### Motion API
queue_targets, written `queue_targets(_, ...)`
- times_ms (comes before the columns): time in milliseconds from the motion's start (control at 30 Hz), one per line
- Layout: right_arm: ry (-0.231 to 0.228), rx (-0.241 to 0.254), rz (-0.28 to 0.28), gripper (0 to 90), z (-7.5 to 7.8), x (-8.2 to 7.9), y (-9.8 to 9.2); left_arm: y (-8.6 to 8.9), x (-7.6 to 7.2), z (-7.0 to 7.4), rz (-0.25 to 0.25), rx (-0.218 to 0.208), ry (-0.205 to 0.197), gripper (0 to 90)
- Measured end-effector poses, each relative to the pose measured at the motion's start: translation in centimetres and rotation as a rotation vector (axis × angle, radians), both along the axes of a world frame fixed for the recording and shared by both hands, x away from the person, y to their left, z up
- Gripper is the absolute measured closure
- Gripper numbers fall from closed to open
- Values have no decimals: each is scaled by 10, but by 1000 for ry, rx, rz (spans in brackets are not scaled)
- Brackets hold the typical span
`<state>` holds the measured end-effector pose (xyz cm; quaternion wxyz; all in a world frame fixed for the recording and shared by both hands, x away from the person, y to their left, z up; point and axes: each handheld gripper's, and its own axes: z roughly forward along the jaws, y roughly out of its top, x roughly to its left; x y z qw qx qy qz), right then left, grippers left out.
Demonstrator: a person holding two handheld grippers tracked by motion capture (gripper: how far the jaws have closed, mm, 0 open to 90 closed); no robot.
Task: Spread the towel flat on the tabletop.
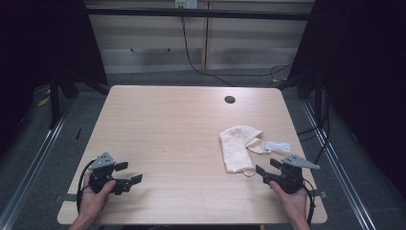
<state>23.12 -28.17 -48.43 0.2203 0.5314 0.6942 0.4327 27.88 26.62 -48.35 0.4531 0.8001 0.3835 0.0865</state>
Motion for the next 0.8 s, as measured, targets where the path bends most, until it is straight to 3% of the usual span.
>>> queue_targets(200, 30, 21, 24, 350, 1, 2, 1, -1, 1, -1, 0, 0, 4, 167)
queue_targets(367, 28, 4, 35, 363, 3, 4, 2, -2, 2, -1, -1, 3, 6, 167)
queue_targets(567, 66, 22, 92, 362, 8, 15, 6, -2, 3, -2, -5, 8, 7, 167)
queue_targets(800, 74, -9, 125, 382, 14, 26, 15, -2, 0, 1, -16, 8, -4, 167)
